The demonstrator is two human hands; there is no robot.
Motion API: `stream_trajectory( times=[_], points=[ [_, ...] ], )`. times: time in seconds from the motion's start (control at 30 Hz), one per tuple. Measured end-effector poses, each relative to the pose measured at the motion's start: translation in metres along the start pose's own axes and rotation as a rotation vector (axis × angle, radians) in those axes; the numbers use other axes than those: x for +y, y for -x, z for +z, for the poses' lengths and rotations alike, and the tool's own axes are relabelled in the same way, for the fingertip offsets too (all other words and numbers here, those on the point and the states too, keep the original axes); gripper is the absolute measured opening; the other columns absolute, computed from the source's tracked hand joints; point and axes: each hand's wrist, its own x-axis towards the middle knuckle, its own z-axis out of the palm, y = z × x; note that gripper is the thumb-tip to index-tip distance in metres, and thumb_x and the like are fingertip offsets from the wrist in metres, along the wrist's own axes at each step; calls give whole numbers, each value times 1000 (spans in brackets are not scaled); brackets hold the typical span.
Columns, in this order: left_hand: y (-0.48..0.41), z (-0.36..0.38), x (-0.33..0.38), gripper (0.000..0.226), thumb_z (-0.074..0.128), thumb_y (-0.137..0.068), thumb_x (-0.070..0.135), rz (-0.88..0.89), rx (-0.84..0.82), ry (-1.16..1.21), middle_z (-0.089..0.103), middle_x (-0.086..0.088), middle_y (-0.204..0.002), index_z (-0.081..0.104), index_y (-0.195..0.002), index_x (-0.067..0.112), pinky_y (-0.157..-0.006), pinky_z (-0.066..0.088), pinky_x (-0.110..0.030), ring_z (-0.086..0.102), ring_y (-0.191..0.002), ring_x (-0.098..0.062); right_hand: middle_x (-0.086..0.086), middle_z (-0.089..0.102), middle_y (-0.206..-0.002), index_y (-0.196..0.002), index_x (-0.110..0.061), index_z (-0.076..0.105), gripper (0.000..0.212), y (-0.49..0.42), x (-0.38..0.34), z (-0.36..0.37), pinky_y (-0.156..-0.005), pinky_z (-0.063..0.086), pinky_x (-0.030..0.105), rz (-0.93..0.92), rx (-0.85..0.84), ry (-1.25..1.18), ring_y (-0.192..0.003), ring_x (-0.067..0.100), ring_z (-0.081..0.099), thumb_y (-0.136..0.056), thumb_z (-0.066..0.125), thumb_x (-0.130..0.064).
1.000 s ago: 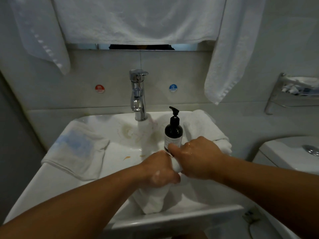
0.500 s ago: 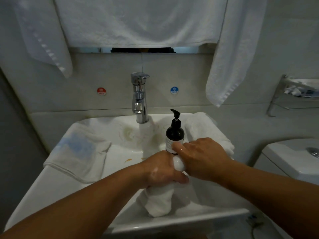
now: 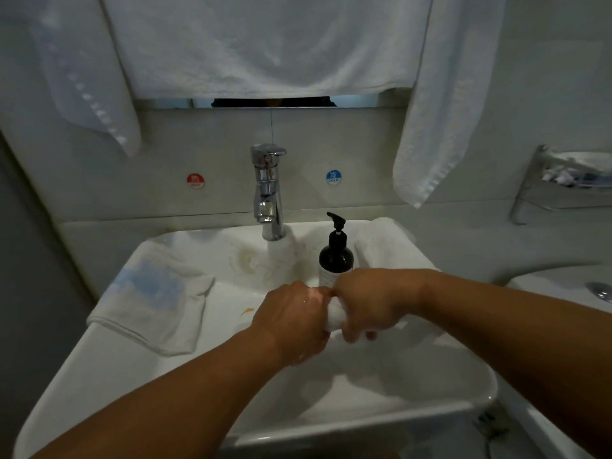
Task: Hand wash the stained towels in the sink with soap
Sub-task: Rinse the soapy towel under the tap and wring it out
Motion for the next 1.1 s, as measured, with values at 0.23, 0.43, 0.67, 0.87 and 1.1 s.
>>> stream_trajectory(
  times=[0.23,0.43,0.67,0.87,1.1],
  points=[
    [-4,9,2,30,75,-81,43,-102,-153,129,72,0,-93,70,-105,26,-68,54,-29,66,-76,-16,-1,68,-101,-108,-26,66,32,9,-8,26,-75,57,34,48,304,343,-81,19,65,-82,73,-42],
    [0,15,4,24,69,-84,24,-82,-228,264,67,-2,-93,68,-107,17,-64,41,-19,56,-75,-13,5,67,-111,-123,-25,40,42,14,-1,35,-68,42,33,-139,493,410,-85,28,66,-89,63,-33],
    [-1,12,9,41,74,-80,24,-152,-228,401,70,-5,-104,67,-118,13,-67,52,-22,65,-85,-18,3,71,-84,-116,-22,48,49,13,8,36,-54,36,29,-280,627,483,-61,25,66,-77,75,-36],
    [-1,6,15,31,70,-83,19,-131,-274,418,70,-9,-103,67,-112,11,-77,56,-31,66,-91,-24,-2,64,-57,-103,-21,50,63,8,13,40,-43,26,23,-272,692,537,-35,19,52,-54,87,-35],
    [-3,8,12,36,74,-79,25,-162,-262,429,69,-5,-100,68,-112,13,-79,59,-36,66,-87,-22,1,74,-93,-134,-25,38,56,13,10,39,-60,41,30,-224,639,495,-66,23,65,-87,65,-38]
  ],
)
